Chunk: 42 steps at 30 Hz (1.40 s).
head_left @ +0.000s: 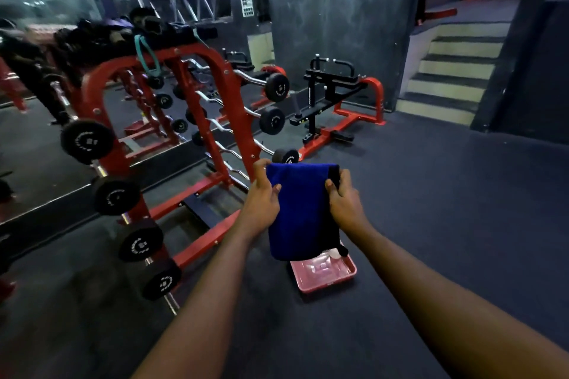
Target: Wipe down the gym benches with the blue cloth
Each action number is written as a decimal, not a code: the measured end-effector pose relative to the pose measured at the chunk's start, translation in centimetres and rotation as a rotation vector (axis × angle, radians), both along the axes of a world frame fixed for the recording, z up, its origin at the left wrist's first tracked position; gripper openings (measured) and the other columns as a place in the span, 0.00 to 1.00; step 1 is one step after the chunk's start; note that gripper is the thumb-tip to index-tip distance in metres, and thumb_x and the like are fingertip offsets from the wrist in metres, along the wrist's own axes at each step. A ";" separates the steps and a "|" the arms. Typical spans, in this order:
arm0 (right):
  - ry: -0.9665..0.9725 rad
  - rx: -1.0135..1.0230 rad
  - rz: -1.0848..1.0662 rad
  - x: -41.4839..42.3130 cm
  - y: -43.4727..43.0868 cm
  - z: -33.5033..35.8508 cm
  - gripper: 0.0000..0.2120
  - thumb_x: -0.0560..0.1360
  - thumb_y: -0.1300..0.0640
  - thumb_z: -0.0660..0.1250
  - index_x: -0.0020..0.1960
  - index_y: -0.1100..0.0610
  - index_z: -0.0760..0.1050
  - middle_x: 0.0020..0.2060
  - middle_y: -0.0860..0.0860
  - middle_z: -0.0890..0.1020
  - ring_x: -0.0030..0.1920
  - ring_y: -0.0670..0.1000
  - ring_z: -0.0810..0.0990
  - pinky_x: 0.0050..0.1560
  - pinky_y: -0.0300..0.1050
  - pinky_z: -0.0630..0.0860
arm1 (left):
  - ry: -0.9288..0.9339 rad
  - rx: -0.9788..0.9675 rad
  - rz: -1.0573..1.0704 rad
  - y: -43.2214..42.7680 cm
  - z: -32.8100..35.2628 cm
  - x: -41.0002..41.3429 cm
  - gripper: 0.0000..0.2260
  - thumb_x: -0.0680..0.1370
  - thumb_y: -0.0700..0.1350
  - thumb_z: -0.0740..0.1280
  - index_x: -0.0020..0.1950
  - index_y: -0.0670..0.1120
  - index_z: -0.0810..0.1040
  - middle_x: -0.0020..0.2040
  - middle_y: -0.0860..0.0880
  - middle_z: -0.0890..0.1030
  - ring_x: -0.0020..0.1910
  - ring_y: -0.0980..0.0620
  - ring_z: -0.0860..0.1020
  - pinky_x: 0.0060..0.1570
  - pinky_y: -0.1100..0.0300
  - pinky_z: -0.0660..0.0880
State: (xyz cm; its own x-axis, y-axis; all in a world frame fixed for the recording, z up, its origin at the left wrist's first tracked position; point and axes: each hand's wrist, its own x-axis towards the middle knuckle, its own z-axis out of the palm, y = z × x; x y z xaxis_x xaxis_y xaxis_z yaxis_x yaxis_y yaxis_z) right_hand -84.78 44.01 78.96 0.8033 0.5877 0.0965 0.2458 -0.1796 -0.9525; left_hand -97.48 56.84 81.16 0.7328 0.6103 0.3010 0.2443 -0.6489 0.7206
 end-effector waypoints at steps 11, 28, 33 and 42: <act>0.143 -0.142 -0.146 16.3 13.7 -12.0 0.05 0.84 0.55 0.56 0.56 0.56 0.65 0.46 0.52 0.77 0.42 0.47 0.75 0.40 0.45 0.67 | 0.190 -0.048 -0.063 15.4 -11.9 18.7 0.17 0.81 0.37 0.60 0.66 0.45 0.57 0.52 0.43 0.72 0.41 0.58 0.72 0.46 0.62 0.65; 0.529 -0.429 -0.399 26.7 25.6 -46.6 0.10 0.83 0.55 0.59 0.59 0.61 0.68 0.46 0.55 0.80 0.48 0.60 0.80 0.38 0.45 0.65 | 0.544 -0.209 -0.308 28.7 -46.6 32.8 0.10 0.79 0.34 0.61 0.55 0.48 0.70 0.51 0.49 0.73 0.48 0.57 0.72 0.50 0.67 0.65; 0.550 -0.473 -0.471 27.2 28.3 -64.2 0.10 0.82 0.56 0.60 0.60 0.60 0.68 0.45 0.55 0.81 0.46 0.60 0.81 0.35 0.44 0.62 | 0.640 -0.300 -0.342 31.1 -64.5 34.1 0.12 0.78 0.34 0.63 0.60 0.45 0.71 0.57 0.49 0.73 0.52 0.59 0.70 0.53 0.72 0.61; 0.574 -0.581 -0.408 29.6 31.4 -84.8 0.21 0.82 0.56 0.59 0.74 0.58 0.64 0.63 0.59 0.77 0.62 0.59 0.76 0.61 0.49 0.73 | 0.863 -0.305 -0.498 34.2 -84.9 37.1 0.23 0.79 0.38 0.65 0.73 0.46 0.66 0.73 0.42 0.63 0.70 0.46 0.67 0.71 0.56 0.63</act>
